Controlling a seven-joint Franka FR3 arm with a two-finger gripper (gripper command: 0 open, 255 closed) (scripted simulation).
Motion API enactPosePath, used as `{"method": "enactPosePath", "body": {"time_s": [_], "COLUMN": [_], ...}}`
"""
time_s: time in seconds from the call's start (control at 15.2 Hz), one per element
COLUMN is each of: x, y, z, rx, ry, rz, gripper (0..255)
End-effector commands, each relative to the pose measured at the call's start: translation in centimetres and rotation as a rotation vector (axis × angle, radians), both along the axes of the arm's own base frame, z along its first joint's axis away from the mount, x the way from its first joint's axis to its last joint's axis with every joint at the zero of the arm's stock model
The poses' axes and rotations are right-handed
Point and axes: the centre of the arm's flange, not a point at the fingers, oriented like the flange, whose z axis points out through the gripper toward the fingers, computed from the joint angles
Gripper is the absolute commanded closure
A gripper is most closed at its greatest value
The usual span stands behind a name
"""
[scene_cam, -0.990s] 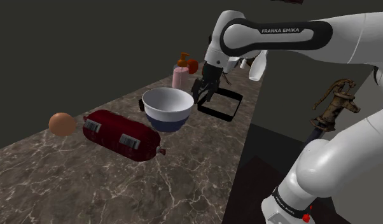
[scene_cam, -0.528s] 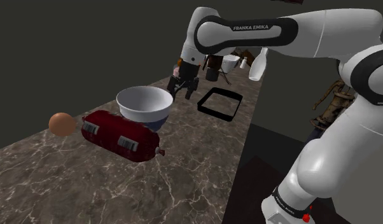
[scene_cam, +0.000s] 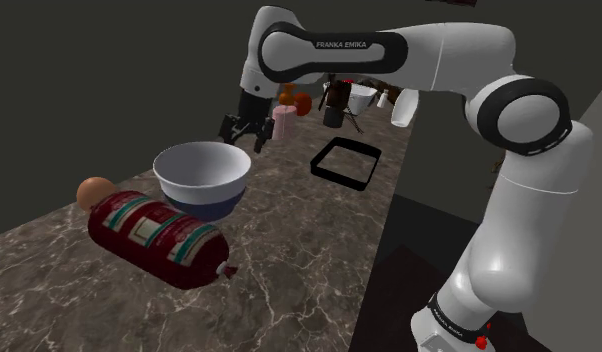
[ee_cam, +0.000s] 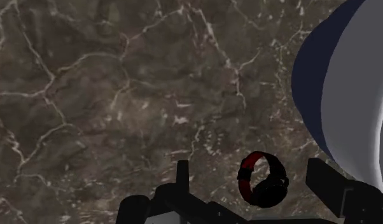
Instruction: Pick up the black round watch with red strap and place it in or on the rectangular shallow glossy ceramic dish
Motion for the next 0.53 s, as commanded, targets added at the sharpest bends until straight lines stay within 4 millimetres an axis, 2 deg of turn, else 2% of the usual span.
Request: {"method": "enactPosePath", "body": {"time_s": [0.0, 0.13, 0.46], "x": [1.9, 3.1, 3.2], "y": [2.1, 3.4, 3.9], "z": [-0.2, -0.3, -2.8], "rx": [0.003, 0.004, 0.004], "ry": [0.003, 0.003, 0.003], "rz": [0.002, 0.002, 0.002], "gripper": [0, 0, 0]}}
